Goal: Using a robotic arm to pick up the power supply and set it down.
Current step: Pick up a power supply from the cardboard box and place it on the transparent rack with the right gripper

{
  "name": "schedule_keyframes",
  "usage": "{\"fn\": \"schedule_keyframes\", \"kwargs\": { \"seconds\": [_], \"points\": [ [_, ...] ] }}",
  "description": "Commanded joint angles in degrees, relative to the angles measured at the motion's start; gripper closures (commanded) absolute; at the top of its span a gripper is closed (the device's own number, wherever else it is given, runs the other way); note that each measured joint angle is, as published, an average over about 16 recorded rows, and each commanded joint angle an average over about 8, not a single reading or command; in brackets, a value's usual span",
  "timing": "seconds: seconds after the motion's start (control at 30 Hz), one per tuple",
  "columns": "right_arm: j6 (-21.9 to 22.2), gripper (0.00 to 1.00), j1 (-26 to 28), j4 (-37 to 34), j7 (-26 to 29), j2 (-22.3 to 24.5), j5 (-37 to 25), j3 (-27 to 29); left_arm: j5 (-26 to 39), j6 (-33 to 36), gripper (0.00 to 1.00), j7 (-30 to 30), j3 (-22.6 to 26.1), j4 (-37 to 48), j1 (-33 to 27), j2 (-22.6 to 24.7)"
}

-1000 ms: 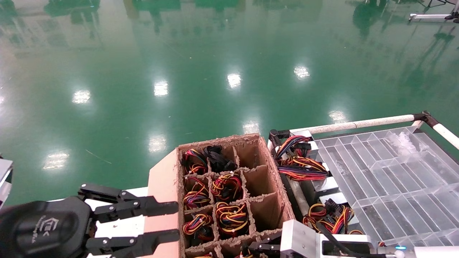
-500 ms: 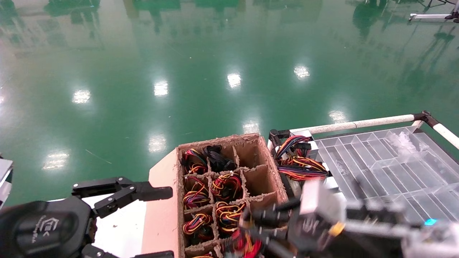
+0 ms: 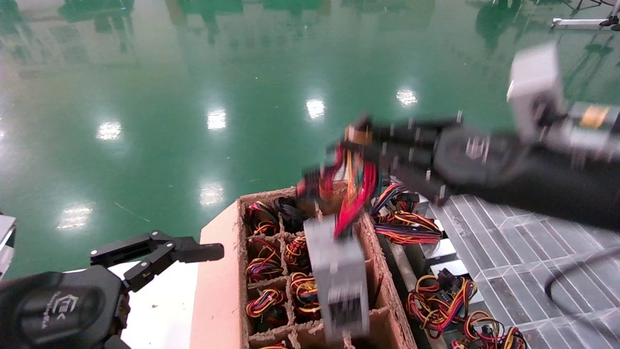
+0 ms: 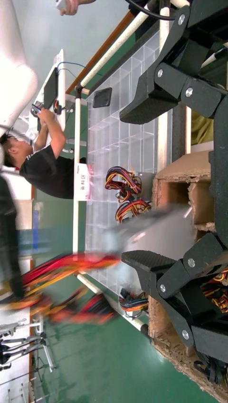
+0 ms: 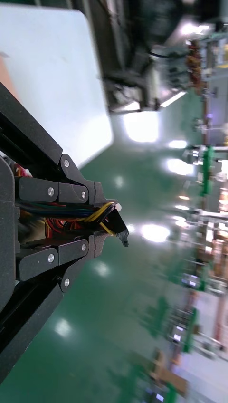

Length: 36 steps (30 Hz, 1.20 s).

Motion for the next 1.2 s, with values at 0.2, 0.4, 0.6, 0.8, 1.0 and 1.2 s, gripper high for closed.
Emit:
{"fn": "schedule_keyframes", "kwargs": {
  "seconds": [0.2, 0.4, 0.6, 0.8, 1.0, 1.2],
  "points": [
    [-2.7, 1.00, 11.5, -11.5, -3.5, -3.7, -2.5, -1.0, 0.0, 0.0, 0.00, 0.0, 0.0, 0.0, 0.0, 0.0],
    [-2.6, 1.00, 19.9, -24.5, -9.7, -6.7, -7.5, -2.8, 0.0, 0.0, 0.00, 0.0, 0.0, 0.0, 0.0, 0.0],
    [0.0, 1.00, 25.8, -37.9, -16.8, -9.5, -11.4, -4.0, 0.0, 0.0, 0.00, 0.0, 0.0, 0.0, 0.0, 0.0],
    [3.4, 1.00, 29.6, -49.0, -23.0, -10.9, -13.3, -4.3, 0.0, 0.0, 0.00, 0.0, 0.0, 0.0, 0.0, 0.0],
    [7.6, 1.00, 31.5, -56.4, -27.1, -11.1, -14.2, -4.3, 0.0, 0.0, 0.00, 0.0, 0.0, 0.0, 0.0, 0.0],
    [14.3, 1.00, 31.7, -61.6, -29.2, -12.0, -14.6, -4.3, 0.0, 0.0, 0.00, 0.0, 0.0, 0.0, 0.0, 0.0]
  ]
}}
